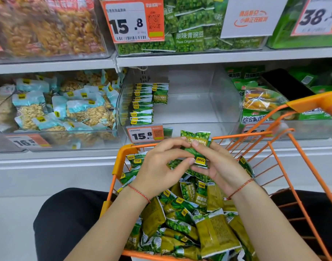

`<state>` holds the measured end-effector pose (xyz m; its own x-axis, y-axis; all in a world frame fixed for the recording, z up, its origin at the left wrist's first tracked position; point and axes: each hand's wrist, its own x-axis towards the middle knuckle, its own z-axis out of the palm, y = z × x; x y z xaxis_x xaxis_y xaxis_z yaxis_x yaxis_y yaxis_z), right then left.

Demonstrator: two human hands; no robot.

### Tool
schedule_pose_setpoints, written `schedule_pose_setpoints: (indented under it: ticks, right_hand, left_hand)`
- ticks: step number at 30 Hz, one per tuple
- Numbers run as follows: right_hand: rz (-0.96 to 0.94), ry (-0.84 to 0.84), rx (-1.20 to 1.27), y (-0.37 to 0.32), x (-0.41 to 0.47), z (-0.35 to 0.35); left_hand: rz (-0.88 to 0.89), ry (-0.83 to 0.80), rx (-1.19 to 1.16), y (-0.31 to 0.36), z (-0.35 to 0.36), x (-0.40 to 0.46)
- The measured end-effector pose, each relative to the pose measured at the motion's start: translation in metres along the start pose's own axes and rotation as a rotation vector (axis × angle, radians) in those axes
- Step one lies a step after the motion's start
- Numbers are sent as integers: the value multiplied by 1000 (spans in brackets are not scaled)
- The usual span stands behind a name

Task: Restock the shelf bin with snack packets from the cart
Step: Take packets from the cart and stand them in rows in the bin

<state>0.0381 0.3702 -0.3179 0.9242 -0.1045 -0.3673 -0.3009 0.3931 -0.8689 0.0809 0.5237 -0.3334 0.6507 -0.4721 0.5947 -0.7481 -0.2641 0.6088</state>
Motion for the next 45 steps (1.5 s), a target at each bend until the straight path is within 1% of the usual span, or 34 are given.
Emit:
schedule_pose_setpoints:
  ticks: [2, 3, 5, 6, 8, 10, 12, 15, 18, 20, 23, 25, 29, 32, 36, 38, 39, 41, 42, 43, 44, 45]
  right_hand:
    - [-17, -15, -23, 0, -1, 0]
    - [-27, -25, -42, 1, 0, -1]
    - [-46, -36, -61, 2, -1, -1]
    - [-47, -41, -65, 1, -2, 0]
    - [-48, -29, -73, 0, -2, 1]
    - [-50, 6, -72, 0, -3, 3]
    - [-39, 41, -22, -3, -3, 4]
    - [-3, 60, 26, -5, -1, 2]
    - [26, 141, 109, -8, 0, 0]
    - [31, 162, 92, -8, 1, -1]
    - [54, 127, 5, -6, 2, 0]
    - [104, 76, -59, -5, 2, 2]
    - [174, -25, -125, -3, 1, 4]
    - [186, -99, -164, -1, -4, 7]
    - [141, -79, -269, 3, -6, 10]
    - [138, -67, -251, 3, -6, 10]
    - [129, -35, -229, 1, -6, 8]
    - [108, 33, -168, -3, -4, 2]
    - [95, 83, -125, -5, -2, -2]
    - [64, 137, -70, -8, -1, -6]
    - [31, 201, -13, -11, -1, -9]
    - [4, 252, 35, -13, -1, -12]
  left_hand:
    - [-120, 33, -41, 2, -3, 3]
    - [-212, 19, -66, 4, -5, 4]
    - [-436, -74, -130, 7, -6, 6]
    - [-519, -112, -146, 6, -5, 6]
    - [-595, -119, -162, 0, -2, 5]
    - [-621, -82, -215, -6, -1, 5]
    - [-655, -9, -294, -5, -3, 8]
    - [-666, 127, -543, -4, -13, 14]
    - [-651, 164, -751, -10, -23, 13]
    - [-652, 160, -782, -10, -26, 12]
    - [-651, 117, -777, -5, -26, 14]
    - [-678, 93, -794, -5, -24, 14]
    - [-695, -11, -657, -6, -20, 11]
    - [-664, 3, -554, -7, -16, 9]
    - [-564, 16, -372, -12, -9, 7]
    - [-513, 20, -306, -15, -7, 6]
    - [-513, 40, -285, -15, -8, 7]
    - [-579, 77, -298, -13, -13, 7]
    - [-607, 34, -313, -12, -16, 6]
    - [-618, -84, -317, -11, -19, 5]
    - [-619, -277, -311, -11, -20, 2]
    - [-612, -505, -285, -11, -20, -1]
